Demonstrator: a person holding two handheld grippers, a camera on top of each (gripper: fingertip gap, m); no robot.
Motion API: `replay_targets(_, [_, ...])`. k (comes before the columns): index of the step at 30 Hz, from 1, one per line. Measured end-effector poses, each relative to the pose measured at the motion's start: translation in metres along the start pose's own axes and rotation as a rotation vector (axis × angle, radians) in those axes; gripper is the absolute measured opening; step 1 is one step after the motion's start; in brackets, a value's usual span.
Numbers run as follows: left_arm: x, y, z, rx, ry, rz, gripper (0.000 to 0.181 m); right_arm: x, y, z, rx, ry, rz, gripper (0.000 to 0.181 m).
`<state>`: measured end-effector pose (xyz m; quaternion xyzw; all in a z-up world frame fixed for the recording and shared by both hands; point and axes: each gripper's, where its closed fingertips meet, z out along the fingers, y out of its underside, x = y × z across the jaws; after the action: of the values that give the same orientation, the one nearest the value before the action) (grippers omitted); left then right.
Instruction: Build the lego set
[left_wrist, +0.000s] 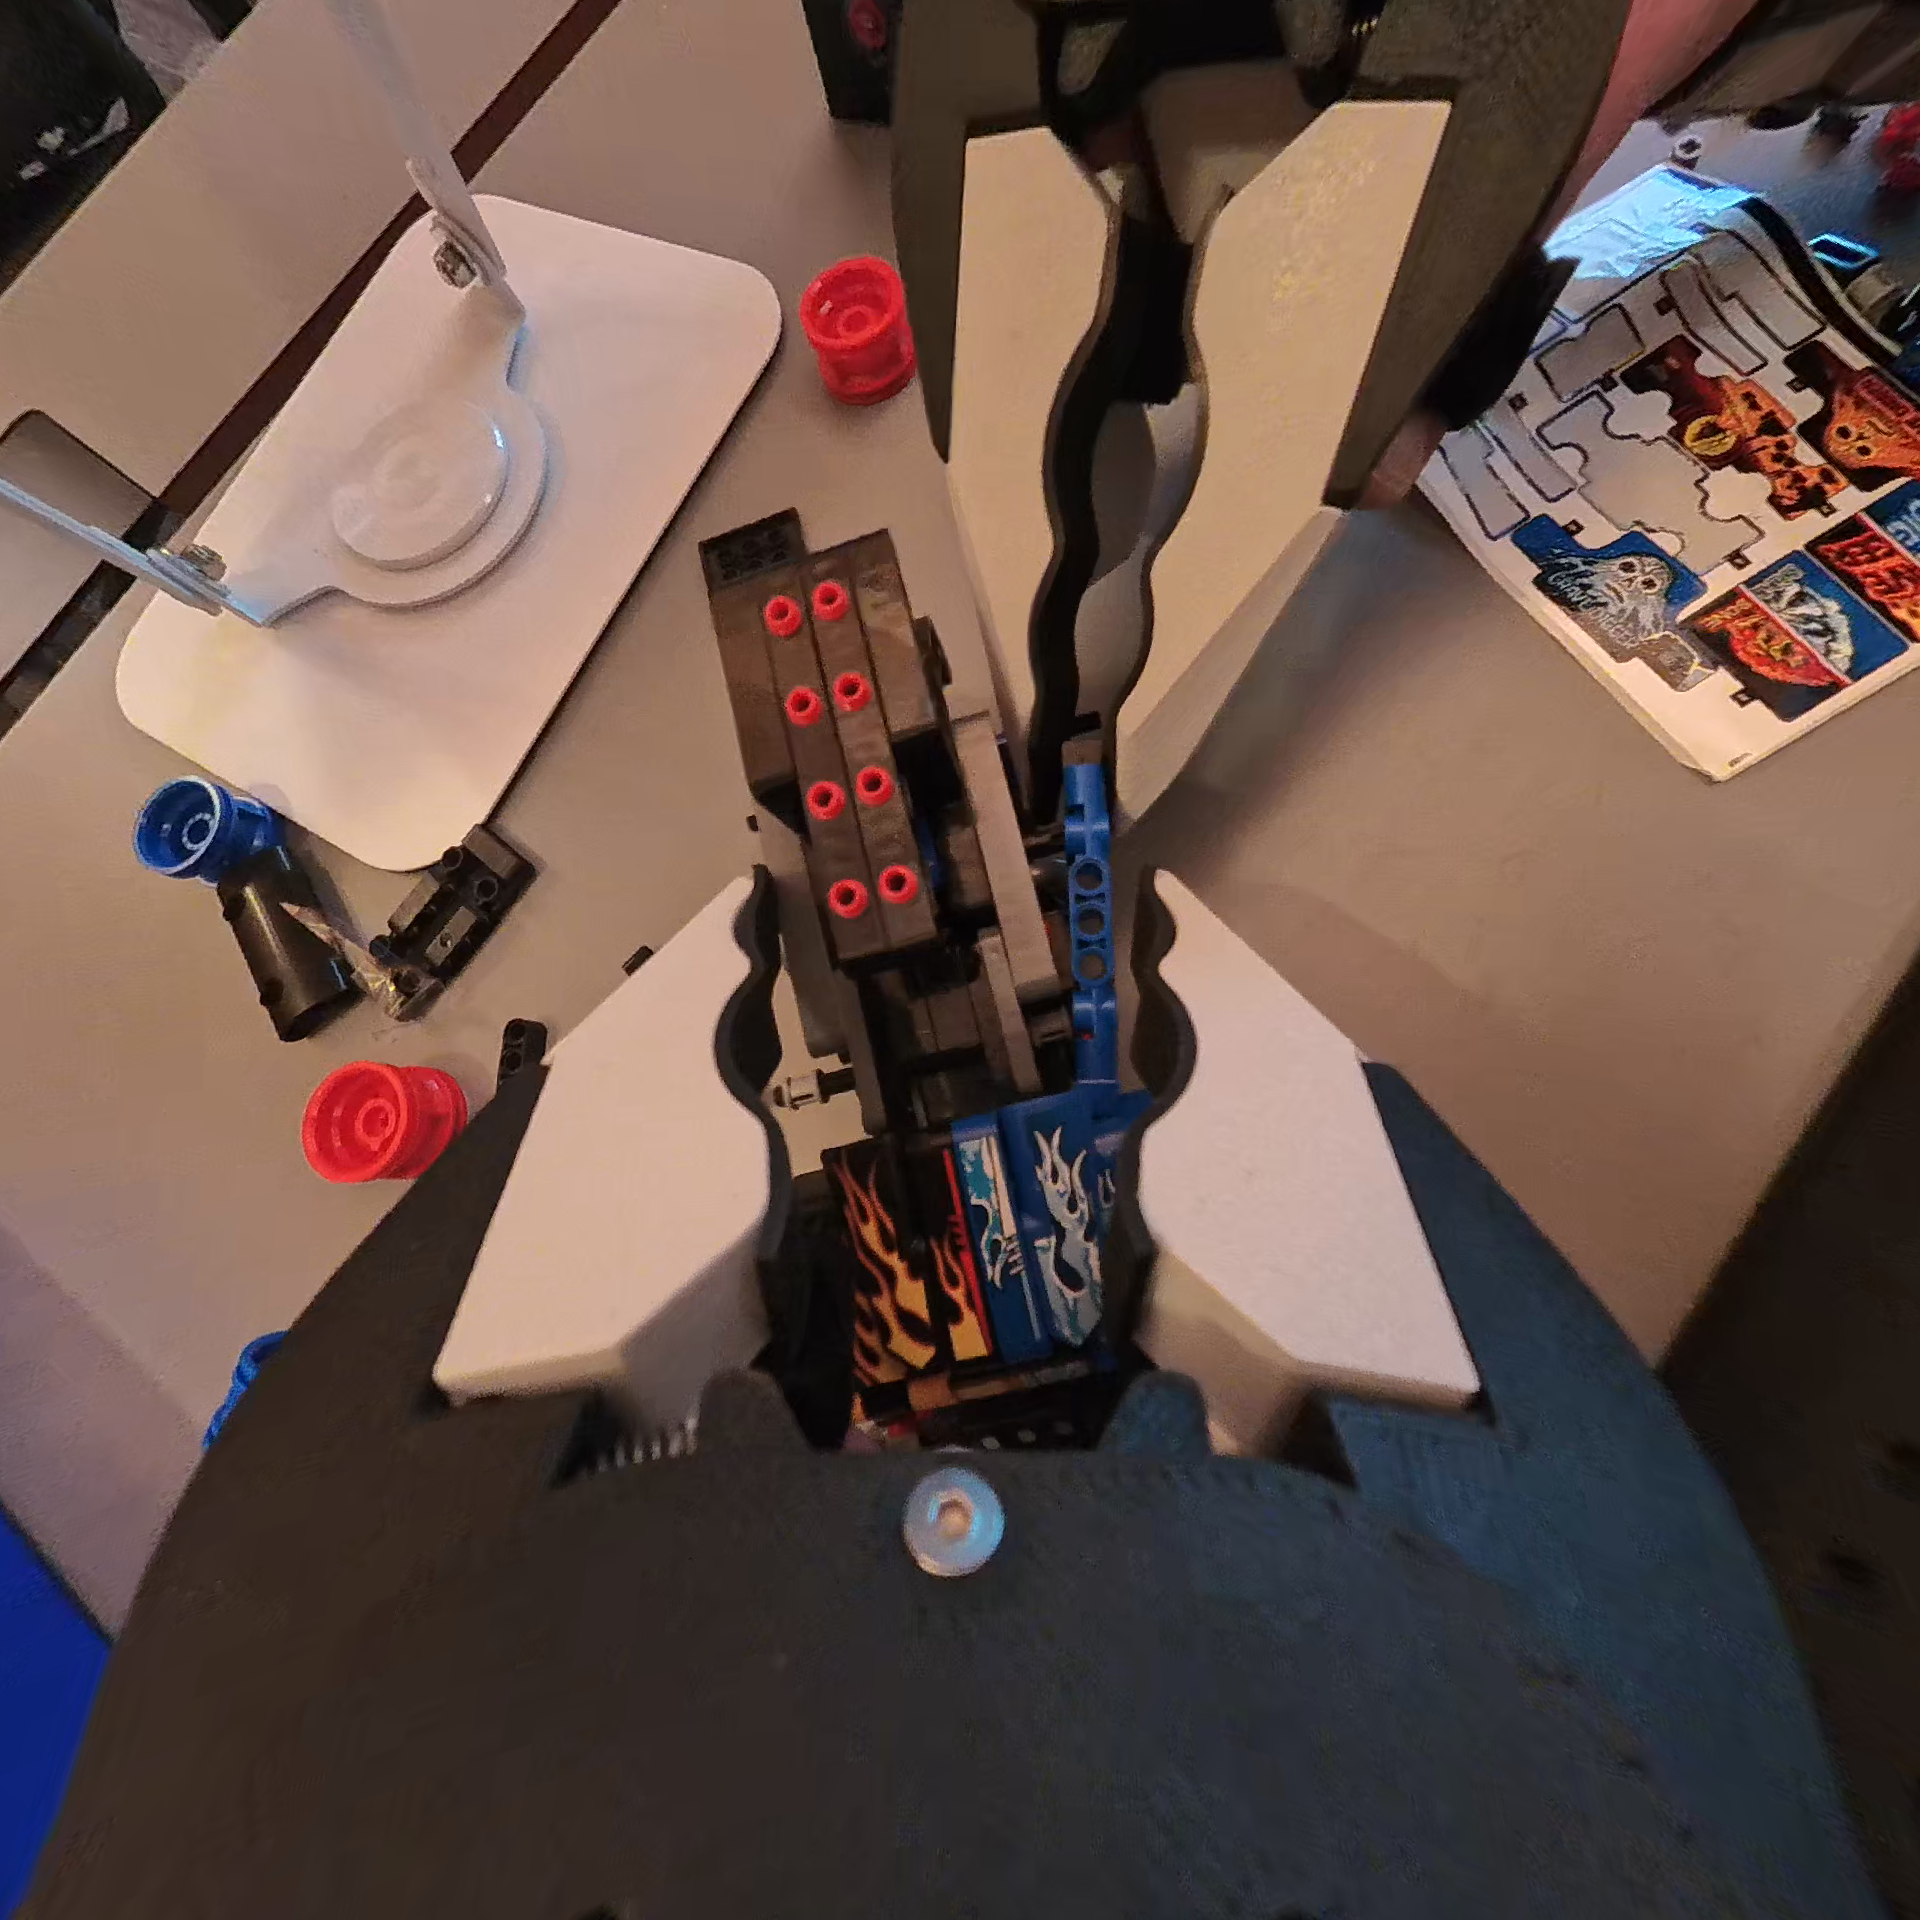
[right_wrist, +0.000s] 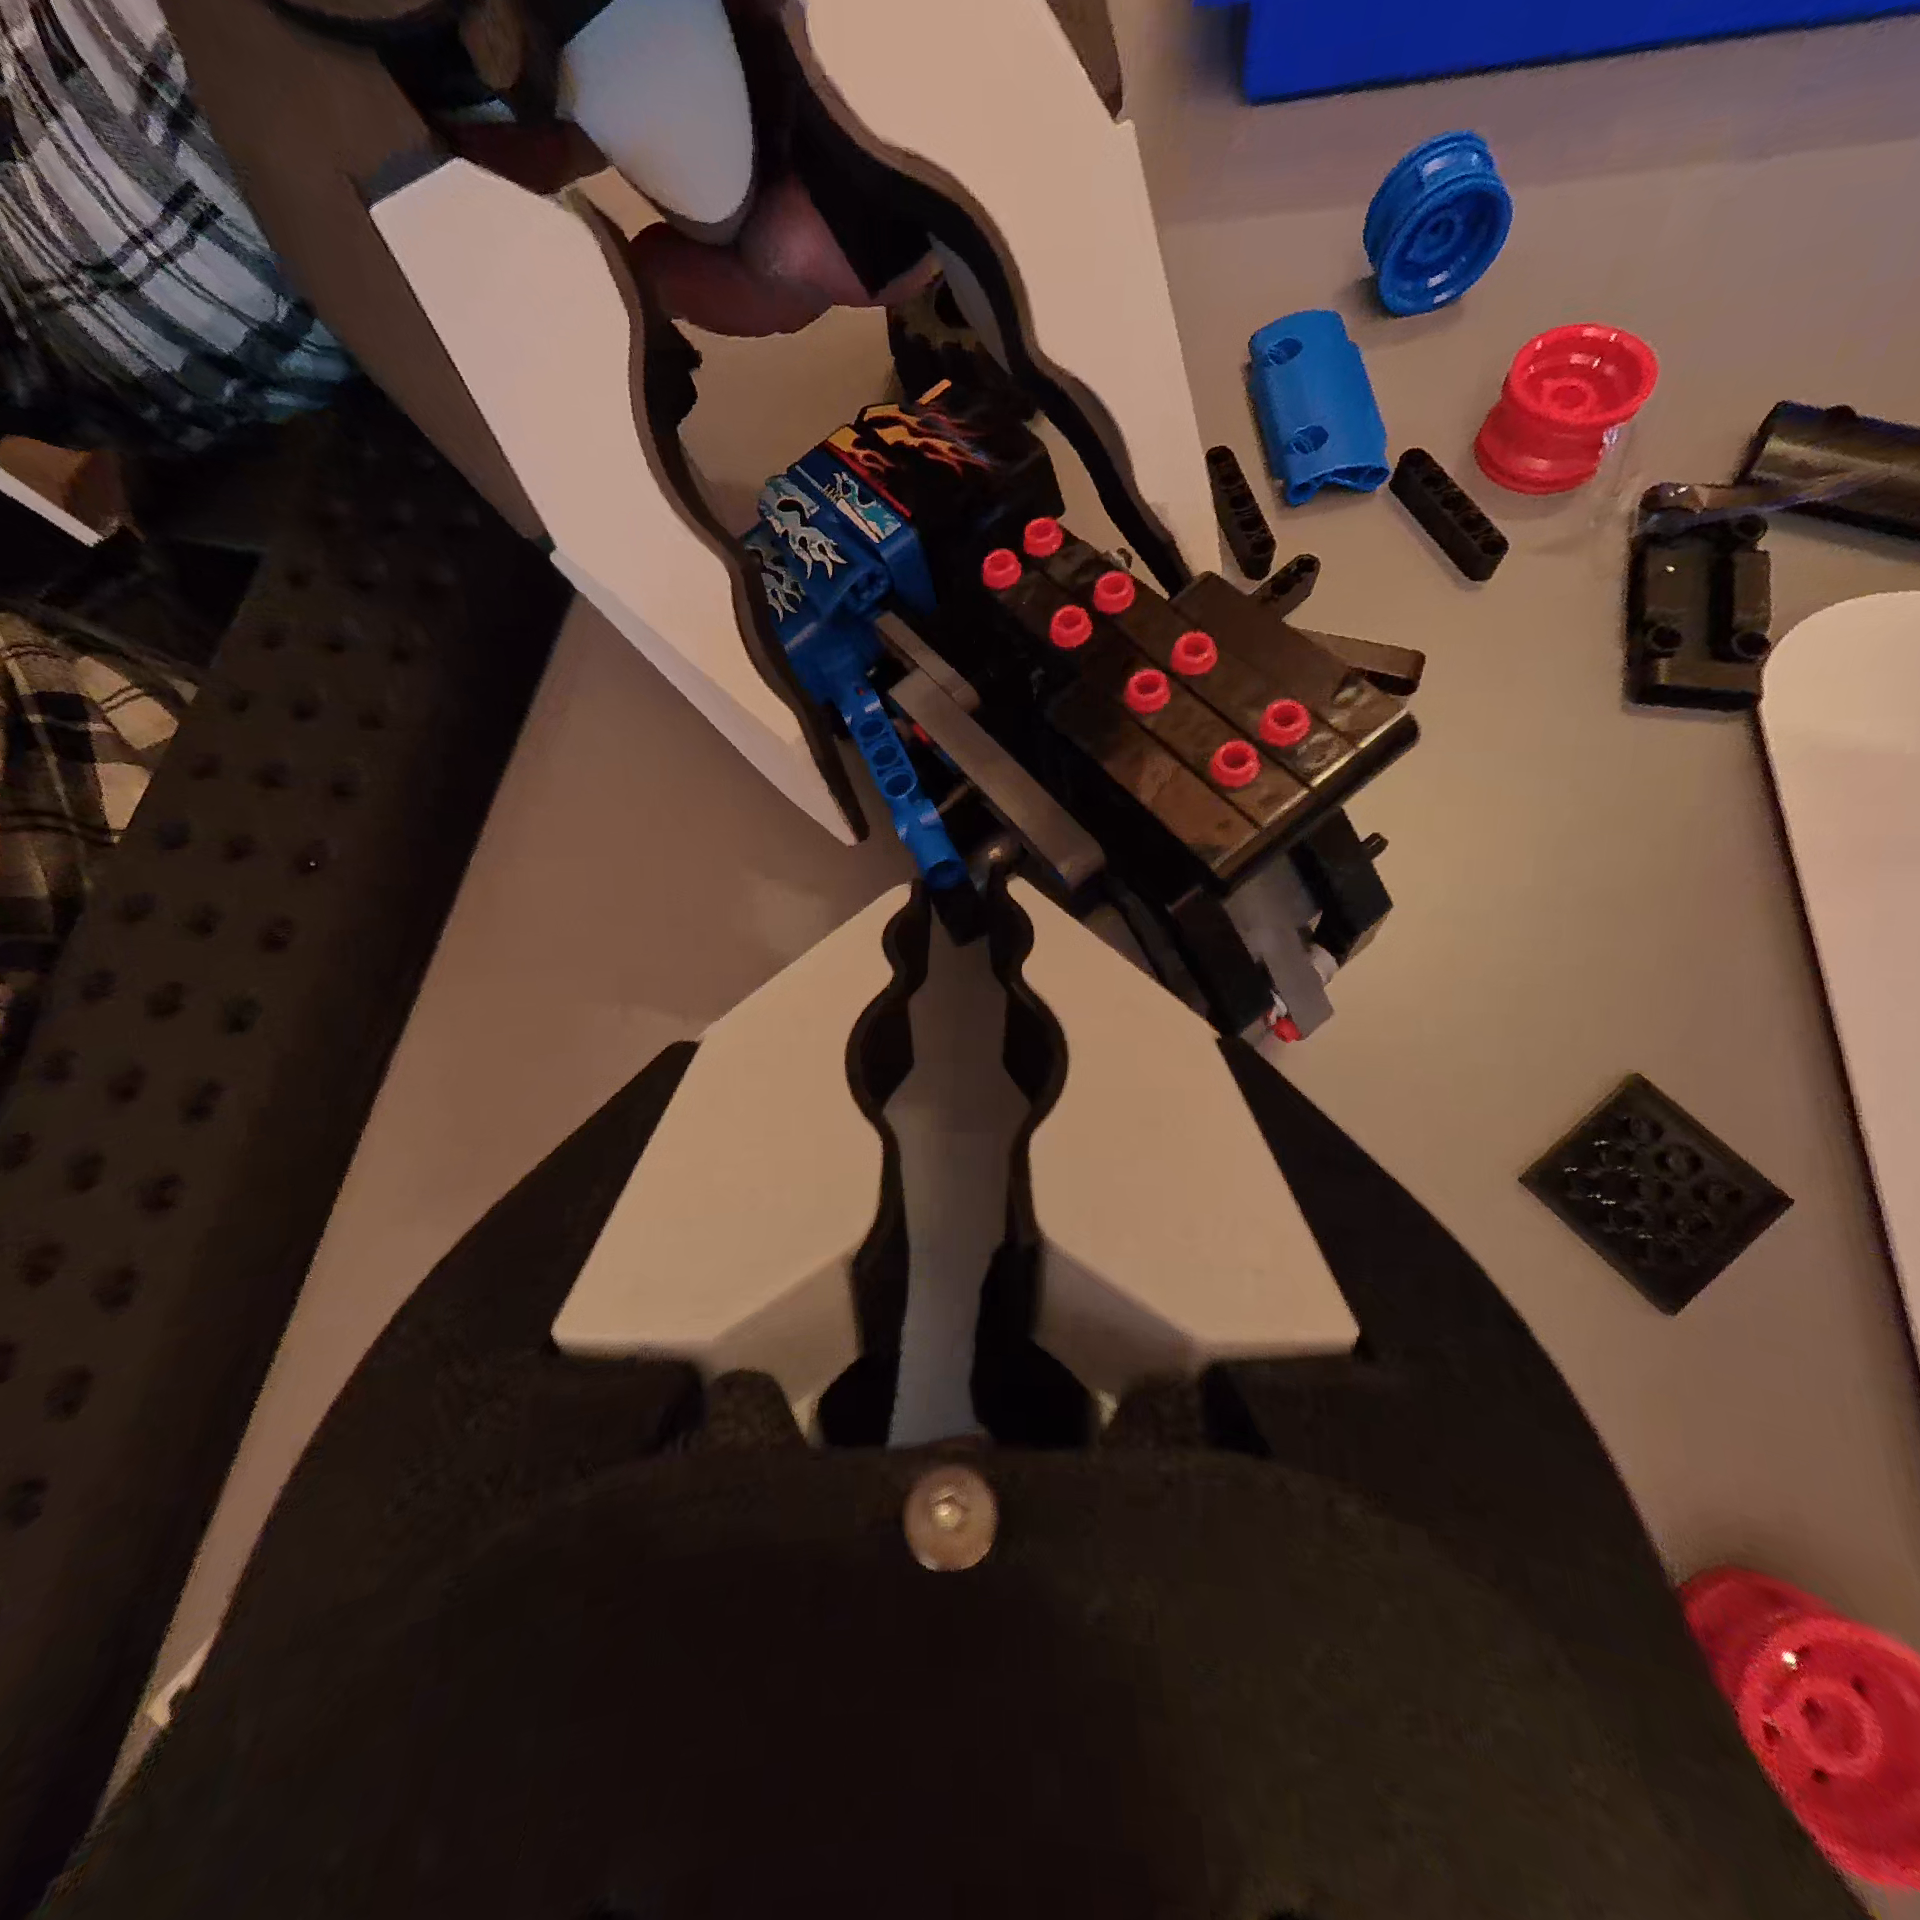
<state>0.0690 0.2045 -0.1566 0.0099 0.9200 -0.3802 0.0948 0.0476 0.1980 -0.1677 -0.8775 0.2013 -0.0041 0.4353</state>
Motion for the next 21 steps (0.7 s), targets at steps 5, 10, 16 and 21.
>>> replay_targets(5, [0.0, -0.001, 0.0, -0.002, -0.004, 0.007, 0.062, -0.002, 0.0, 0.0, -0.045, -0.007, 0.029, 0.009])
replay_targets(10, [-0.002, -0.001, 0.001, -0.009, -0.018, 0.01, 0.06, 0.0, 0.0, 0.001, -0.075, -0.016, 0.084, 0.009])
replay_targets(16, [-0.001, -0.003, 0.002, 0.009, -0.003, -0.007, 0.06, 0.0, 0.001, -0.001, -0.104, 0.009, 0.089, 0.01])
replay_targets(21, [-0.001, -0.003, 0.002, 0.018, -0.007, -0.017, 0.06, 0.001, 0.0, -0.008, -0.094, 0.068, 0.022, 0.009])
